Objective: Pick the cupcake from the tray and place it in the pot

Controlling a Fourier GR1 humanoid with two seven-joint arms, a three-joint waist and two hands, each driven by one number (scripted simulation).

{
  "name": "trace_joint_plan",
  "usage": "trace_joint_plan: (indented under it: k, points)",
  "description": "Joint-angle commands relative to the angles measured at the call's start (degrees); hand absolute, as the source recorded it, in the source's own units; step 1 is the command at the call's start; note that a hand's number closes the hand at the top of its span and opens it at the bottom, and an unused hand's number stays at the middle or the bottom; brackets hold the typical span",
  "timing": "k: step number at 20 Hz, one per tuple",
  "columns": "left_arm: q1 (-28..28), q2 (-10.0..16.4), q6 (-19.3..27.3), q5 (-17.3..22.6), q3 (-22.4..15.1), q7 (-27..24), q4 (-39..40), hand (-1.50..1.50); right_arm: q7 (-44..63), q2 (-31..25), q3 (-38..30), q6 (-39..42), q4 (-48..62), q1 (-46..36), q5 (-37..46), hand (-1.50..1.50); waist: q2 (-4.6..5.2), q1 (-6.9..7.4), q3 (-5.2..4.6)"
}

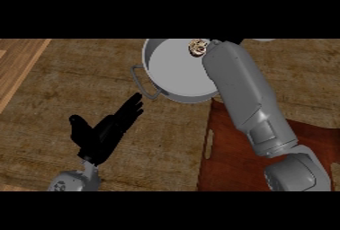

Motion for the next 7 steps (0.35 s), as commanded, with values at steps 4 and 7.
trace_joint_plan:
  k: [4,7]
  points:
    - [-2.7,-0.4,0.5,0.3,1.4,0.5,2.0,0.00,-3.6,0.2,-0.6,-13.2,5.9,-1.0,0.5,-1.50,-0.49,-1.42,-0.19]
    - [1.3,1.0,-0.1,1.1,2.5,-0.4,0.4,0.00,-4.2,0.2,-2.6,-15.2,7.1,-0.7,-0.5,-1.50,-1.49,-2.97,-0.14]
